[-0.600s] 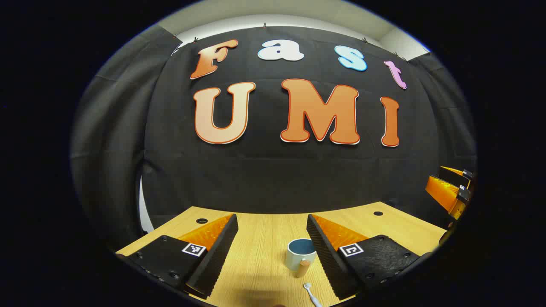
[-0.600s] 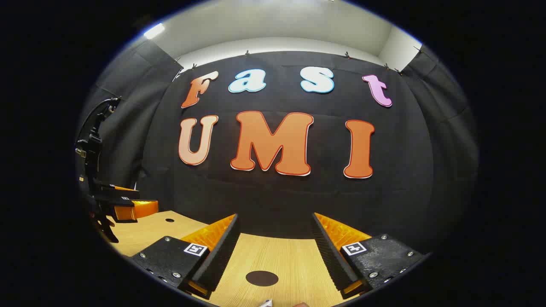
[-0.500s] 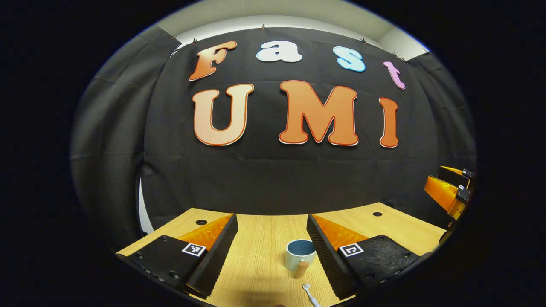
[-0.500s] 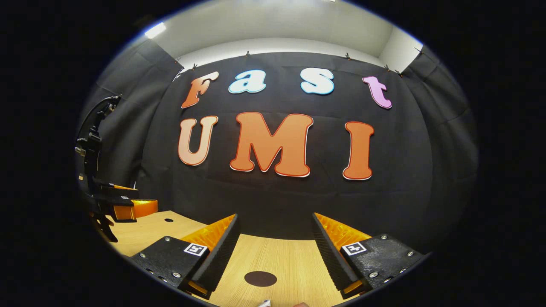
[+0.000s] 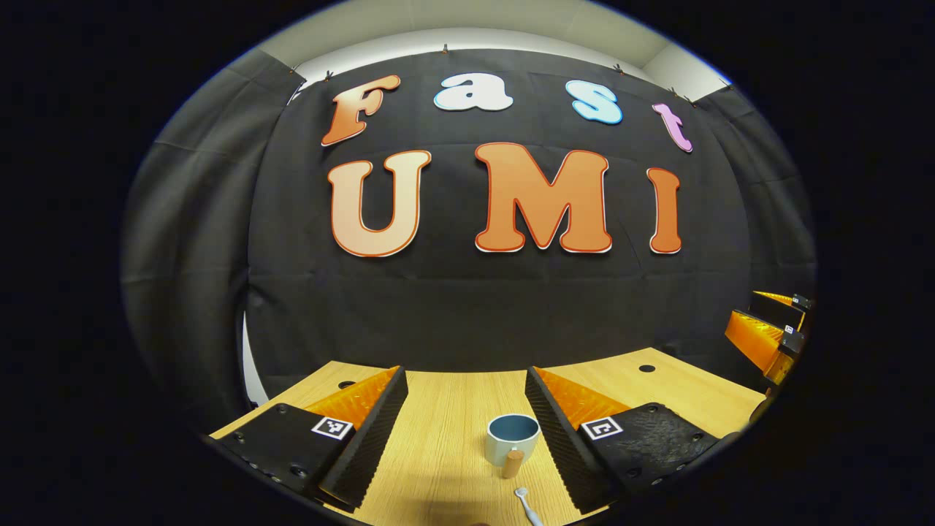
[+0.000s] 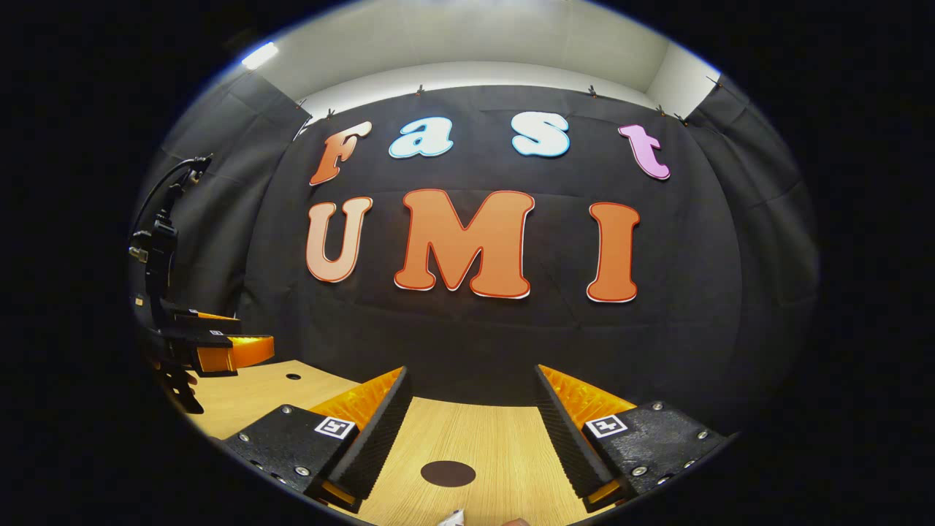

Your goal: Put the toothbrush and toothpaste on the desktop into the cup, then pick up the cup and place it on the coaster on the desktop.

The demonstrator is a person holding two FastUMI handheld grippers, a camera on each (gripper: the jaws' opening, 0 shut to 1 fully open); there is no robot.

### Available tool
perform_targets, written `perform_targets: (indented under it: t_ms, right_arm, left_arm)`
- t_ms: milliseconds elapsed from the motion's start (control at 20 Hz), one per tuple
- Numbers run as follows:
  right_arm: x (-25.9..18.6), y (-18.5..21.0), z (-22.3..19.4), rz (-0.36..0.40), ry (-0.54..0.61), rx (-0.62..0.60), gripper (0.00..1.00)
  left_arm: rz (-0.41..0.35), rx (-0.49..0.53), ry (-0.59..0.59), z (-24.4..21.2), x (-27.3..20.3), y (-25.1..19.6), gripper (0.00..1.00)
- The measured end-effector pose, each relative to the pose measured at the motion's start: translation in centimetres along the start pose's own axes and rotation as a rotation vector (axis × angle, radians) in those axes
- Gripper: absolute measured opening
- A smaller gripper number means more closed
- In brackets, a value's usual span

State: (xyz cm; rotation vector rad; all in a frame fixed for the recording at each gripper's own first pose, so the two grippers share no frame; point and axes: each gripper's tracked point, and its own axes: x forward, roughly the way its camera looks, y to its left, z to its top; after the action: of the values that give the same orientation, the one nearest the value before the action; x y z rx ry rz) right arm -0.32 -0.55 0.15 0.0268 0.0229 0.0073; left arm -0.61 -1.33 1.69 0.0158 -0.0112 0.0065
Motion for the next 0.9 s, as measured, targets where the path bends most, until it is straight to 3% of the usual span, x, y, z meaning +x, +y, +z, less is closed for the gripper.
perform_targets:
  t_ms: [500,650,900]
  right_arm:
    - [-0.6,-0.5,0.1,0.013,0.044,-0.014,0.99]
    - [-0.6,-1.0,-1.4,0.008,0.110,-0.027,0.99]
    - [-0.9,-1.1,-5.2,0.019,0.299,0.014,0.99]
  left_arm:
    - [-0.011,-0.019,0.004,1.8,0.1,-0.8,0.97]
    - [-0.031,0.000,0.066,0.5,0.5,-1.5,0.97]
    - [-0.134,-0.010,0.275,-3.7,0.9,-4.5,0.97]
